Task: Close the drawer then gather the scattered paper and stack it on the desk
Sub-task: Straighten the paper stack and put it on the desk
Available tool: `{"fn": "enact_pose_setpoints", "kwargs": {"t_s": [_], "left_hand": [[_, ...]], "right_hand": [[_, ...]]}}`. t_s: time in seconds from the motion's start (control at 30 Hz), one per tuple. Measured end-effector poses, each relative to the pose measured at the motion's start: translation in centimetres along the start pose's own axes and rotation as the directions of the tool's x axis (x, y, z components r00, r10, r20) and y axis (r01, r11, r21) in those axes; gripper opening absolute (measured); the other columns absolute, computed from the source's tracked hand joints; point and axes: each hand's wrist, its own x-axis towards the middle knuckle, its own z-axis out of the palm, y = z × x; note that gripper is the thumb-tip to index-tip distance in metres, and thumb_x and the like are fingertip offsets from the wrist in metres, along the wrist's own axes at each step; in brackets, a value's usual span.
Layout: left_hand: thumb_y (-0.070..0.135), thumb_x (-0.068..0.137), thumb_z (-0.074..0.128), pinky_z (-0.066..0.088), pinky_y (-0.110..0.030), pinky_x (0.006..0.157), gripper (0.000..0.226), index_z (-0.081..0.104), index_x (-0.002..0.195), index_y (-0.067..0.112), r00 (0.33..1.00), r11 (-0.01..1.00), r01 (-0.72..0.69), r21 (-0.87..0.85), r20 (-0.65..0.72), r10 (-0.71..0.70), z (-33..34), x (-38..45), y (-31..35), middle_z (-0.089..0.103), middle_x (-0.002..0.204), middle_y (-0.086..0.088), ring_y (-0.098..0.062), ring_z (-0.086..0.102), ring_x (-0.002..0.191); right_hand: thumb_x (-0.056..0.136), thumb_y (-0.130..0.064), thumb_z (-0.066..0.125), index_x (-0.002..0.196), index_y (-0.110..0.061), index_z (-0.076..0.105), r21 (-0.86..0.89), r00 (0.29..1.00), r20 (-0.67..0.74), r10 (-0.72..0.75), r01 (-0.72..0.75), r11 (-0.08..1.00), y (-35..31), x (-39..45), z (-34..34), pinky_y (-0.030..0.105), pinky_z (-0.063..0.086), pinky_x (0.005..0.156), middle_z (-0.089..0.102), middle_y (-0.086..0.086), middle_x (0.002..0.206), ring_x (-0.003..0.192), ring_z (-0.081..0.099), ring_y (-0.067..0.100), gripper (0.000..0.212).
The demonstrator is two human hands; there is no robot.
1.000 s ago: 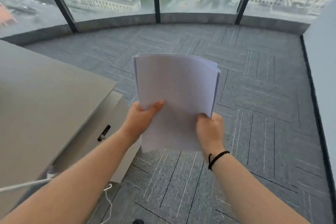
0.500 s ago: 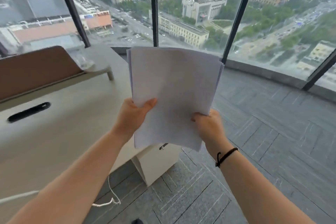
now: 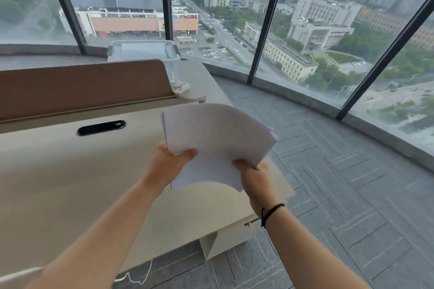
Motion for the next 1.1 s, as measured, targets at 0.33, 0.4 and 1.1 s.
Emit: {"fn": "enact_pose_setpoints", "kwargs": {"t_s": [0.33, 0.4, 1.1], "left_hand": [[0.012, 0.075, 0.082, 0.047, -0.026, 0.069, 0.018, 0.078, 0.093, 0.012, 0.986, 0.987, 0.147, -0.068, -0.074, -0.152, -3.0, 1.8, -5.9, 0.076, 0.096, -0.016, -0.015, 0.064, 0.079], [0.019, 0.071, 0.083, 0.049, -0.026, 0.070, 0.022, 0.078, 0.092, 0.015, 0.983, 0.984, 0.158, -0.082, -0.080, -0.164, -3.3, 2.1, -5.6, 0.077, 0.091, -0.009, -0.015, 0.066, 0.079], [0.054, 0.084, 0.066, 0.042, -0.024, 0.066, 0.038, 0.077, 0.087, 0.018, 0.971, 0.988, 0.143, -0.062, -0.187, -0.152, -2.1, 2.7, -4.8, 0.070, 0.079, -0.002, -0.011, 0.058, 0.069]], "right_hand": [[0.087, 0.002, 0.055, 0.093, -0.021, 0.079, -0.024, 0.976, 0.194, 0.100, -0.097, 0.995, 2.9, 4.3, 5.0, 0.017, 0.051, 0.064, 0.078, -0.005, 0.089, 0.078, 0.068, 0.004, 0.034], [0.088, 0.000, 0.058, 0.099, -0.019, 0.077, -0.036, 0.973, 0.203, 0.112, -0.106, 0.994, 2.6, 5.3, 4.9, 0.020, 0.048, 0.066, 0.076, -0.002, 0.092, 0.080, 0.065, 0.009, 0.029], [0.081, -0.038, 0.077, 0.077, -0.017, 0.076, -0.074, 0.966, 0.217, 0.140, -0.126, 0.989, 1.9, 7.7, 4.8, 0.022, 0.042, 0.059, 0.066, -0.013, 0.060, 0.054, 0.055, 0.002, 0.022]]}}
